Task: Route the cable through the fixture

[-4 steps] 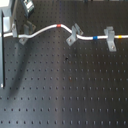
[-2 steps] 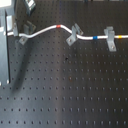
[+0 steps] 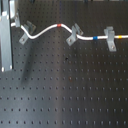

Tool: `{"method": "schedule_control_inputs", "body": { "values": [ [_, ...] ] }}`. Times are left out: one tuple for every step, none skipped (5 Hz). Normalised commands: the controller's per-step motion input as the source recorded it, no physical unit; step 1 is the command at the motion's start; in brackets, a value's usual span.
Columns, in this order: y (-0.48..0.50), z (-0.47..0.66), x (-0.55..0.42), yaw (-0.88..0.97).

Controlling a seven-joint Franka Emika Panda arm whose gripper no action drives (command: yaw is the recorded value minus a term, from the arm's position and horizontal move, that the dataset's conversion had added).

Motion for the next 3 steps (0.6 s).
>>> {"method": "schedule_control_inputs", "body": {
  "values": [
    [0.034, -0.25, 0.152, 0.00],
    [0.044, -0.26, 0.200, 0.00],
    [0.044, -0.37, 0.207, 0.10]
  ]
}}
